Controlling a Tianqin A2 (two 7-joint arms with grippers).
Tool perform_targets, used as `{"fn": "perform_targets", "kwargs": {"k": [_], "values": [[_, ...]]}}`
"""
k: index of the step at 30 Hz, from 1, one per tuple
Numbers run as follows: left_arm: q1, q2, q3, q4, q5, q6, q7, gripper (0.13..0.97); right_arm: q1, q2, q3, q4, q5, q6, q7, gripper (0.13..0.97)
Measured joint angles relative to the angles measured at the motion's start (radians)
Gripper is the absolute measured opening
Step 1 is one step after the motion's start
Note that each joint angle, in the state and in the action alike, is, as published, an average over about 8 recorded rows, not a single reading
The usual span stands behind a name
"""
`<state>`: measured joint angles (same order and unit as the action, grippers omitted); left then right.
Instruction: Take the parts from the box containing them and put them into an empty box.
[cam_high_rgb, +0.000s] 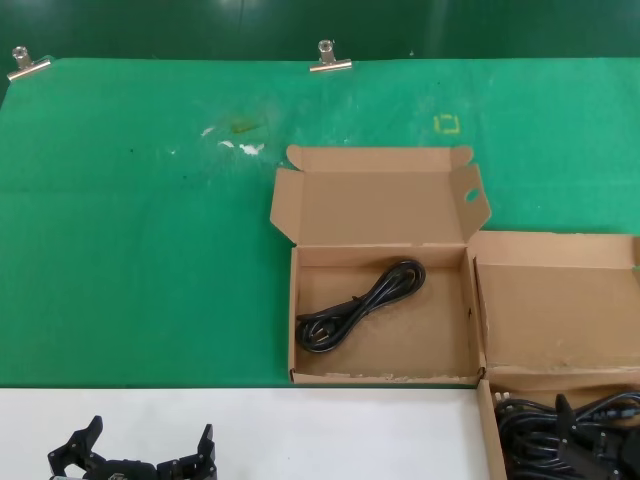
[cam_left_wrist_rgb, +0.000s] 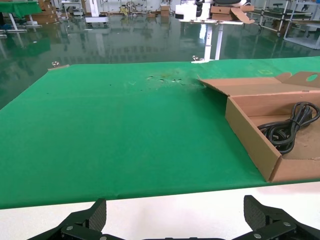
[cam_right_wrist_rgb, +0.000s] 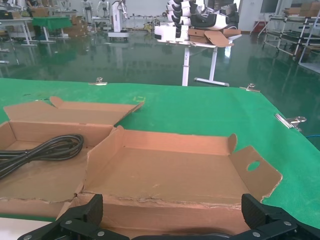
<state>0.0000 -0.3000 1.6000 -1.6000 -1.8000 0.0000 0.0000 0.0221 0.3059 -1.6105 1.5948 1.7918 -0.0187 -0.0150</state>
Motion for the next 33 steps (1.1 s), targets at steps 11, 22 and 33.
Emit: {"fn": "perform_targets", "kwargs": {"k": [11, 22, 33], "values": [[0.0, 0.0, 0.0, 0.0, 0.0, 0.0, 0.0, 0.966, 0.0, 0.0, 0.0, 0.0, 0.0, 0.0, 0.0, 0.966], [0.0, 0.0, 0.0, 0.0, 0.0, 0.0, 0.0, 0.966, 0.0, 0.0, 0.0, 0.0, 0.0, 0.0, 0.0, 0.966], [0.0, 0.0, 0.0, 0.0, 0.0, 0.0, 0.0, 0.966, 0.0, 0.0, 0.0, 0.0, 0.0, 0.0, 0.0, 0.966]]}}
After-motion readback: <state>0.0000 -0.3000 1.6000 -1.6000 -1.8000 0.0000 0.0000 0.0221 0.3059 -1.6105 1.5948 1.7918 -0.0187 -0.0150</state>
